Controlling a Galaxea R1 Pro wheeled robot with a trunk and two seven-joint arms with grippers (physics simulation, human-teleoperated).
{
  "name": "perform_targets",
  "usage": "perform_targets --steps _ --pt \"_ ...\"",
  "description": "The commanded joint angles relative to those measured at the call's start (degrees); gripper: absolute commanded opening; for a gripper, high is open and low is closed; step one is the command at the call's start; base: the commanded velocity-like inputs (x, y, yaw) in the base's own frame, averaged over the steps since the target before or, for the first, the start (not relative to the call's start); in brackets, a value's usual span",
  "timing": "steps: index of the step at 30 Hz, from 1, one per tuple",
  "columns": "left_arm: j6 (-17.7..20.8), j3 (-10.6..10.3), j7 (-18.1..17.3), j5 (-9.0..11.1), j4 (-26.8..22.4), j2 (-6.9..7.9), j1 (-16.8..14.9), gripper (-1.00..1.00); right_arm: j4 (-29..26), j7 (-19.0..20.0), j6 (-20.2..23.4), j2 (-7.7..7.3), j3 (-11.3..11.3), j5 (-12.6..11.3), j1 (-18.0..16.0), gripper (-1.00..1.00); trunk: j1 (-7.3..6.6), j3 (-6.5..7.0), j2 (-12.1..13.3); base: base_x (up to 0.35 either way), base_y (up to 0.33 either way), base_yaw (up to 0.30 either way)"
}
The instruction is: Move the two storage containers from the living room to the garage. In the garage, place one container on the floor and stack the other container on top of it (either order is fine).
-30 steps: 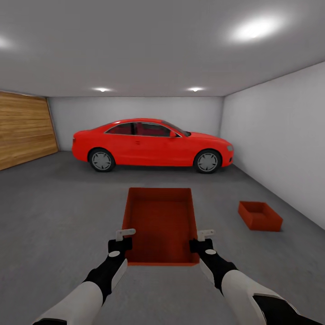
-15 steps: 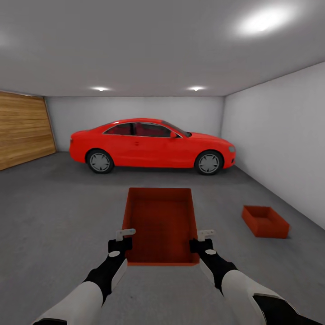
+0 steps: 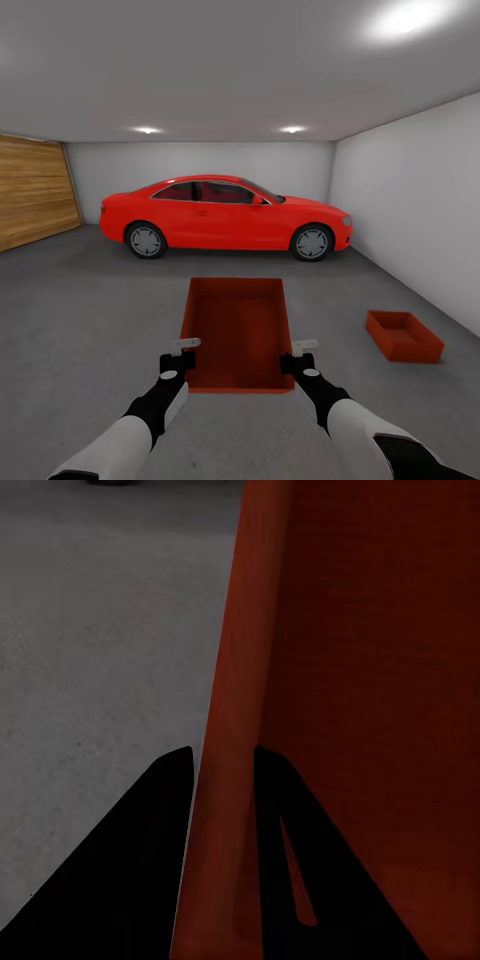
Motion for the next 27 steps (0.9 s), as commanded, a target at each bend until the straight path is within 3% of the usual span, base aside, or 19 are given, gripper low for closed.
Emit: perform_targets --steps 1,10,27 --pt "-0.11 -0.09 0.73 0.26 0.12 2.3 -0.03 -1.0 -0.39 -0.26 -0.22 -0.11 -2.62 0.86 -0.1 -1.0 0.05 -0.11 -0.09 0.322 0.104 0.0" --pt "-0.11 -0.13 0.73 0.26 0.12 2.3 -0.03 -1.0 -0.39 -0.26 -0.22 -0.11 -2.62 0.87 -0.1 -1.0 0.05 -0.11 -0.09 0.322 0.096 0.0" --pt "-0.2 -0.1 0.73 0.26 0.12 2.3 -0.04 -1.0 -0.39 -0.26 -0.24 -0.11 -2.62 0.87 -0.1 -1.0 0.05 -0.11 -0.09 0.322 0.005 0.0"
